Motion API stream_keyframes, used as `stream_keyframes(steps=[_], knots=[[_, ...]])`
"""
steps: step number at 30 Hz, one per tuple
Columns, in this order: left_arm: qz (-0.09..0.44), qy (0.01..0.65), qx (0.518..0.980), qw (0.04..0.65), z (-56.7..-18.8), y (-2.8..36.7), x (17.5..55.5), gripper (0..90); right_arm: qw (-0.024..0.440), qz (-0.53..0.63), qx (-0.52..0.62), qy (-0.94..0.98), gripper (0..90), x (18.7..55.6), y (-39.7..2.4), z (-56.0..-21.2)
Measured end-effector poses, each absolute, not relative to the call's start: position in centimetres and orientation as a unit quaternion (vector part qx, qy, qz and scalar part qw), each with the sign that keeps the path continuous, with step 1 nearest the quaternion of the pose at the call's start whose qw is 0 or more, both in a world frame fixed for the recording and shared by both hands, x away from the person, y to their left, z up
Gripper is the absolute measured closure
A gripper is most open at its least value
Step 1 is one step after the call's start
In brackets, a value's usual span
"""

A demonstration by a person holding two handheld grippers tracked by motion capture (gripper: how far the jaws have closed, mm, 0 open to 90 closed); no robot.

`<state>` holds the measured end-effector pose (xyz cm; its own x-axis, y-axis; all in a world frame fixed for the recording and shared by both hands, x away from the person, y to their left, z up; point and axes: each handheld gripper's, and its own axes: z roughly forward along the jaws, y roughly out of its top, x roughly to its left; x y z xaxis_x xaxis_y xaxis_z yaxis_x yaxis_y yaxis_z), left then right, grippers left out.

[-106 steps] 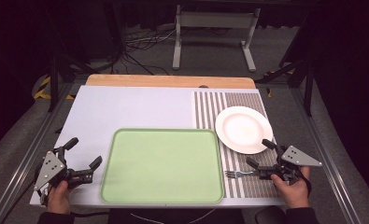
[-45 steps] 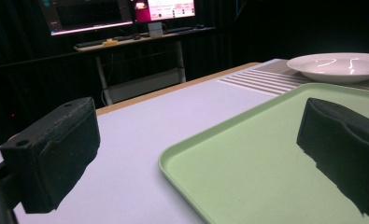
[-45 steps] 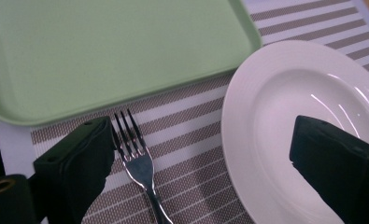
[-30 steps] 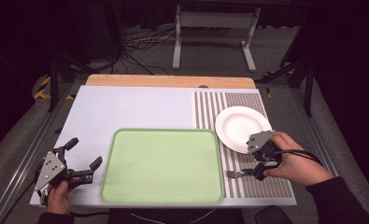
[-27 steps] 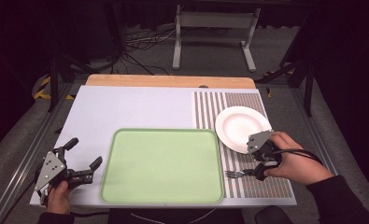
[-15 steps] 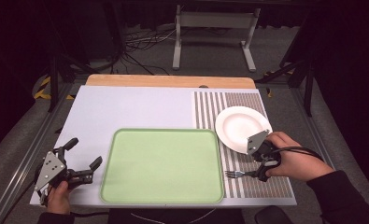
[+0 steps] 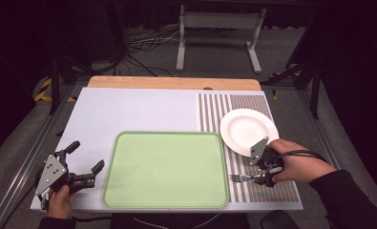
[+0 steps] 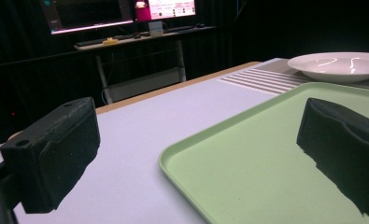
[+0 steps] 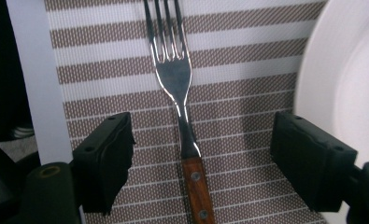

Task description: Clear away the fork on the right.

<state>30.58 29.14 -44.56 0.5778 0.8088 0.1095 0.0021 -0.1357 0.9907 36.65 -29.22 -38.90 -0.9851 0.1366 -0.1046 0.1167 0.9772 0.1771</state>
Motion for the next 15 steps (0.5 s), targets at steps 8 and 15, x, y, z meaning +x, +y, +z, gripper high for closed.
stream_keyframes(steps=[8,15], knots=[[0.346,0.303,0.67,0.583,-44.6,29.1,30.6,0.0,0.033,0.045,0.063,0.996,28.3,36.8,-29.5,-40.0],[0.345,0.302,0.67,0.583,-44.6,29.1,30.6,0.0,0.019,0.013,0.055,0.998,40.7,37.0,-29.7,-40.6]])
